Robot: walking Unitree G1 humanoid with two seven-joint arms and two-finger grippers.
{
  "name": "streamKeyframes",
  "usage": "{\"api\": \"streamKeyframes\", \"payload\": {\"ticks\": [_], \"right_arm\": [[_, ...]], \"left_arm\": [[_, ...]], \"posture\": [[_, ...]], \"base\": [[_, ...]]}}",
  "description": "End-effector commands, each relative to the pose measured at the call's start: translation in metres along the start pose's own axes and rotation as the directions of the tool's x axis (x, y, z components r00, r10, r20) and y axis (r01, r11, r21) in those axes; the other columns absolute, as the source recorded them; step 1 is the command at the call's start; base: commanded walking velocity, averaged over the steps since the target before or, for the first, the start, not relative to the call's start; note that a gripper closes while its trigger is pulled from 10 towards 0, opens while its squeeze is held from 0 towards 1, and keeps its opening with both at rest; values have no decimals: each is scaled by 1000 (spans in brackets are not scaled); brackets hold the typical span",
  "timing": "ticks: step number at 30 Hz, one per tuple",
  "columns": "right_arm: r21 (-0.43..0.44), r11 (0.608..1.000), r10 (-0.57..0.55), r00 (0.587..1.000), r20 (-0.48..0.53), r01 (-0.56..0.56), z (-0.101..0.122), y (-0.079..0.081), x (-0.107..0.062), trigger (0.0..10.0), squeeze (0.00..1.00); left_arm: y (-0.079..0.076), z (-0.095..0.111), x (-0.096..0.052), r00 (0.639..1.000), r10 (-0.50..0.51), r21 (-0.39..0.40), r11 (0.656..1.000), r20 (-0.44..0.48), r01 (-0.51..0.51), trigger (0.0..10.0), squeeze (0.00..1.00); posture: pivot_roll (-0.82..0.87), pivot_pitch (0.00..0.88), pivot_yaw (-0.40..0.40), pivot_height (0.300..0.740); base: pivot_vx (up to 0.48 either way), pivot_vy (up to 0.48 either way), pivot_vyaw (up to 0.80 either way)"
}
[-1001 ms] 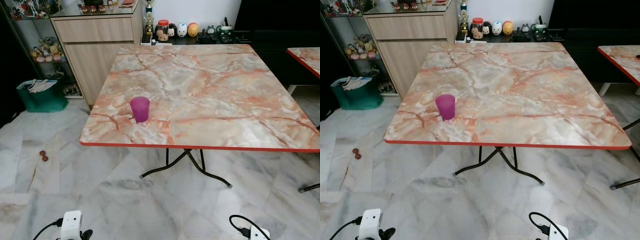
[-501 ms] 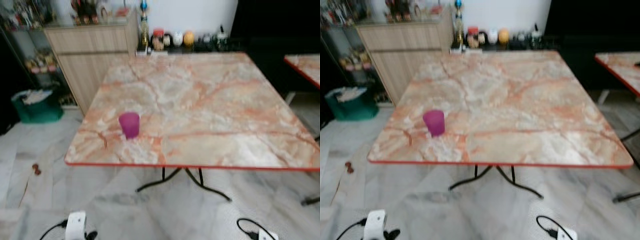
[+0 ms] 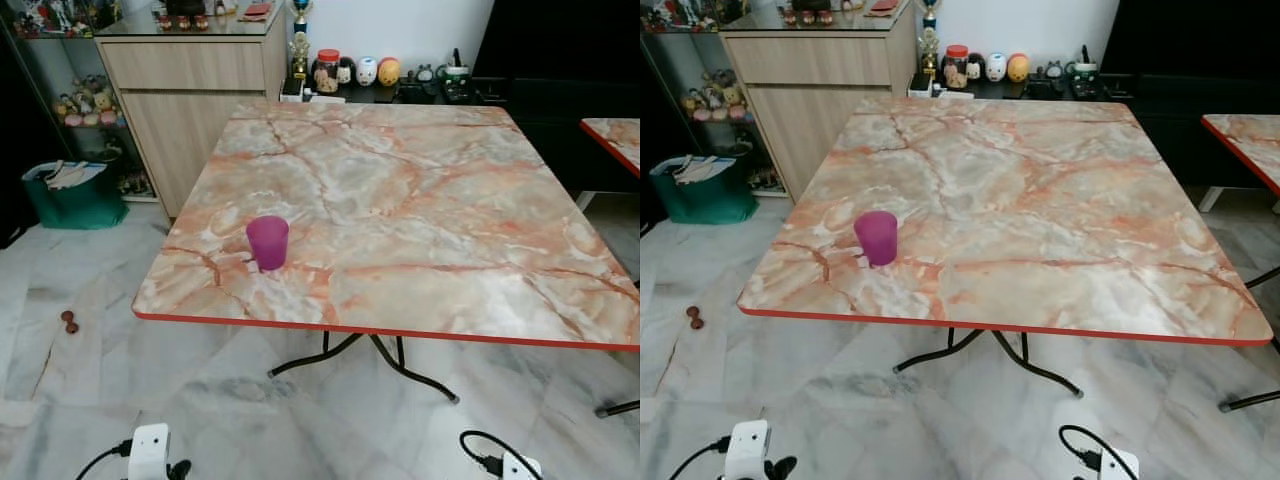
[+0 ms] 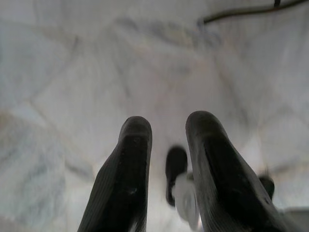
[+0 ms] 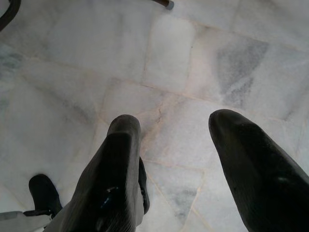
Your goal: Setting the table
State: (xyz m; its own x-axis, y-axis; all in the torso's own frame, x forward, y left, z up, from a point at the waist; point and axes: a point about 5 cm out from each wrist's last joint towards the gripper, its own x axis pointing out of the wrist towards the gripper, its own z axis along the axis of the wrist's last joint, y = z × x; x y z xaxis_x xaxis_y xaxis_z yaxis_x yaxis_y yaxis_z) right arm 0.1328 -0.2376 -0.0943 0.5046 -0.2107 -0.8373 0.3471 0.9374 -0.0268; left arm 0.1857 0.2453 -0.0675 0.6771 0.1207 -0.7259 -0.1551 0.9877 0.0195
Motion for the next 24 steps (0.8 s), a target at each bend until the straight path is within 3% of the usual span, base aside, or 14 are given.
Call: {"api": "streamKeyframes", "payload": {"ticks": [1,2,4,6,10,13,16,17,20,22,23,24], "right_arm": [[-5,1000,-1,1000,-2,1,-1,0,0,10000,0],[-5,1000,-1,1000,-2,1,-1,0,0,10000,0],[-25,1000,2,1000,-6,-2,-2,1,0,10000,0],[-54,998,15,1000,-7,-16,-2,2,0,10000,0],[-50,999,15,1000,-7,-15,-2,2,0,10000,0],[-43,999,18,1000,-3,-18,-3,5,0,10000,0],[-30,999,18,1000,0,-18,-2,8,0,10000,0],[-30,999,18,1000,0,-18,-2,8,0,10000,0],[-31,999,22,1000,1,-22,-1,11,1,10000,0],[-23,999,24,1000,1,-24,0,15,1,10000,0],[-23,999,24,1000,1,-24,0,15,1,10000,0],[-9,1000,30,1000,2,-30,1,21,2,10000,0]], "left_arm": [[5,4,-1,999,8,-9,1000,42,-7,10000,0],[5,4,-1,999,8,-9,1000,42,-7,10000,0],[18,48,-4,959,-38,64,998,279,21,10000,0],[19,68,-12,913,-68,106,994,402,27,10000,0],[15,77,-19,888,-76,116,993,454,26,10000,0],[3,75,-40,866,-114,144,988,487,49,10000,0],[6,76,-63,844,-111,155,987,524,34,10000,0],[6,76,-63,844,-111,155,987,524,34,10000,0],[12,104,-74,808,-62,103,995,586,2,10000,0],[10,141,-78,751,-55,85,996,658,-1,10000,0],[10,141,-78,751,-55,85,996,658,-1,10000,0],[5,173,-81,694,-74,94,996,716,10,10000,0]], "posture": [[102,0,-15,740],[102,0,-15,740],[134,0,-23,740],[146,0,-24,740],[160,0,-24,740],[170,0,-15,740],[192,0,-11,740],[192,0,-11,740],[223,0,-4,740],[238,0,6,740],[238,0,6,740],[225,0,30,740]], "base": [[0,0,0],[0,0,0],[0,0,0],[0,0,0],[0,0,0],[0,0,0],[0,0,0],[0,0,0],[0,0,0],[0,0,0],[0,0,0],[0,0,0]]}}
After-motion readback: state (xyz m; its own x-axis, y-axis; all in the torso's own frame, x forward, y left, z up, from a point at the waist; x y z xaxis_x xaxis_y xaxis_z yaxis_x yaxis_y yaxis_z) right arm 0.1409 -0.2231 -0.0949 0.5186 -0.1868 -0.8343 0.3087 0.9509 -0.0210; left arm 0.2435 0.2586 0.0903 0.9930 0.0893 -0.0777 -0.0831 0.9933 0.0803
